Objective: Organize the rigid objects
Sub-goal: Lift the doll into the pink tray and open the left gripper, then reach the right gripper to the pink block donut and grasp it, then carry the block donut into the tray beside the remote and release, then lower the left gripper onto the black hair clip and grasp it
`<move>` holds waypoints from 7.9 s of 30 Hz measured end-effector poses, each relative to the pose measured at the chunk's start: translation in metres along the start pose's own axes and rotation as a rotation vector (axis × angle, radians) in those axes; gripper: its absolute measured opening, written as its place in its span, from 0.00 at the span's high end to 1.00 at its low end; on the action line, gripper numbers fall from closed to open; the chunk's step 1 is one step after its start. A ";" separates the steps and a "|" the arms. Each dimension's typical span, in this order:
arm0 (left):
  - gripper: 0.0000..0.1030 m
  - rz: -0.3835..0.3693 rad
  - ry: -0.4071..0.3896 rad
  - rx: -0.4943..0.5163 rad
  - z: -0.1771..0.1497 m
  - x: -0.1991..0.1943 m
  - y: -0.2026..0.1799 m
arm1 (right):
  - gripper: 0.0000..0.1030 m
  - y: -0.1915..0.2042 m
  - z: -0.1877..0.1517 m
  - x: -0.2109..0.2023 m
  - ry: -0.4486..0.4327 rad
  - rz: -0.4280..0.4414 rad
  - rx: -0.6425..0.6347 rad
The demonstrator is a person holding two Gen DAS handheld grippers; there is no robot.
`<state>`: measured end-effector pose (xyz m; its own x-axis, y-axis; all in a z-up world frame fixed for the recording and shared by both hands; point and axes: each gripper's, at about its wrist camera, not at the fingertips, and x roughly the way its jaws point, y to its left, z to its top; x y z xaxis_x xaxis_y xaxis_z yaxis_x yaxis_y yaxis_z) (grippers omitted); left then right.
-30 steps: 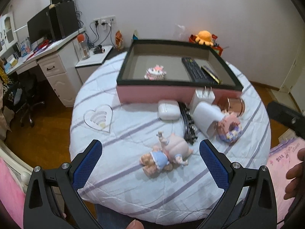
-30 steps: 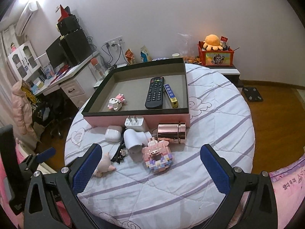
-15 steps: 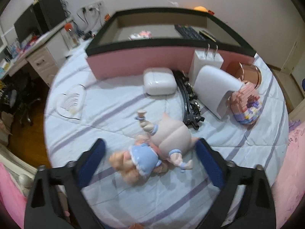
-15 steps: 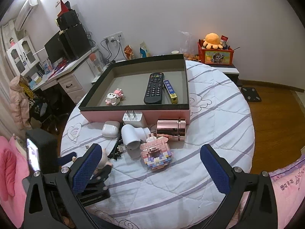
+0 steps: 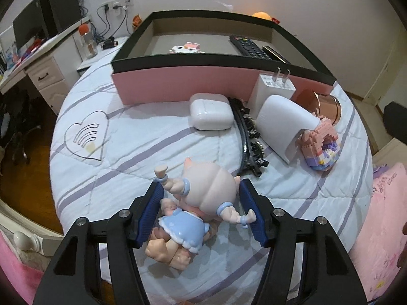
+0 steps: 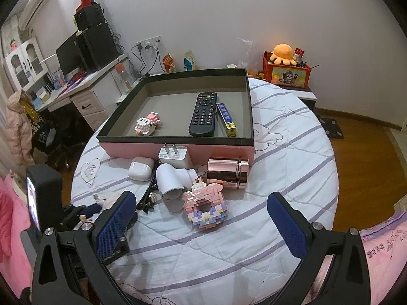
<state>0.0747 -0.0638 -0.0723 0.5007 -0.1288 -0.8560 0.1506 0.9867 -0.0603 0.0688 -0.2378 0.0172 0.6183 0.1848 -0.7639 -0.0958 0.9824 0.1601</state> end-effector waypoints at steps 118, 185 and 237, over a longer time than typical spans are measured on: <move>0.00 0.072 -0.121 -0.125 0.034 -0.040 0.046 | 0.44 0.010 -0.023 0.086 0.160 -0.119 -0.104; 0.00 0.063 -0.256 -0.095 0.185 -0.013 0.042 | 0.17 -0.010 0.151 0.108 -0.010 -0.075 -0.014; 0.30 0.055 0.005 0.056 0.038 0.041 -0.031 | 0.13 -0.045 0.030 0.035 0.022 -0.053 0.108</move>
<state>0.1232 -0.1039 -0.0864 0.5054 -0.0734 -0.8597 0.1701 0.9853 0.0158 0.1179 -0.2767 0.0019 0.6033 0.1346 -0.7861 0.0214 0.9826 0.1847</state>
